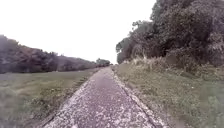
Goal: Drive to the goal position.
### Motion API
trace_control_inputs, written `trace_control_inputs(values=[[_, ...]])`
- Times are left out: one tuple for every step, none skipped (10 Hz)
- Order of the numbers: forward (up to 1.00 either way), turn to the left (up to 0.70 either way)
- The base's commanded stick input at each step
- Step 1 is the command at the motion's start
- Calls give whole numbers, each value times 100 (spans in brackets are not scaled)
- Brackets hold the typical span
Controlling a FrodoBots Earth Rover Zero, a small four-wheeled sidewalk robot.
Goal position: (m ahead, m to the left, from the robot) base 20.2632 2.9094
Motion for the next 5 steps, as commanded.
trace_control_inputs(values=[[5, 0], [5, 0], [5, 0], [6, 0], [5, 0]])
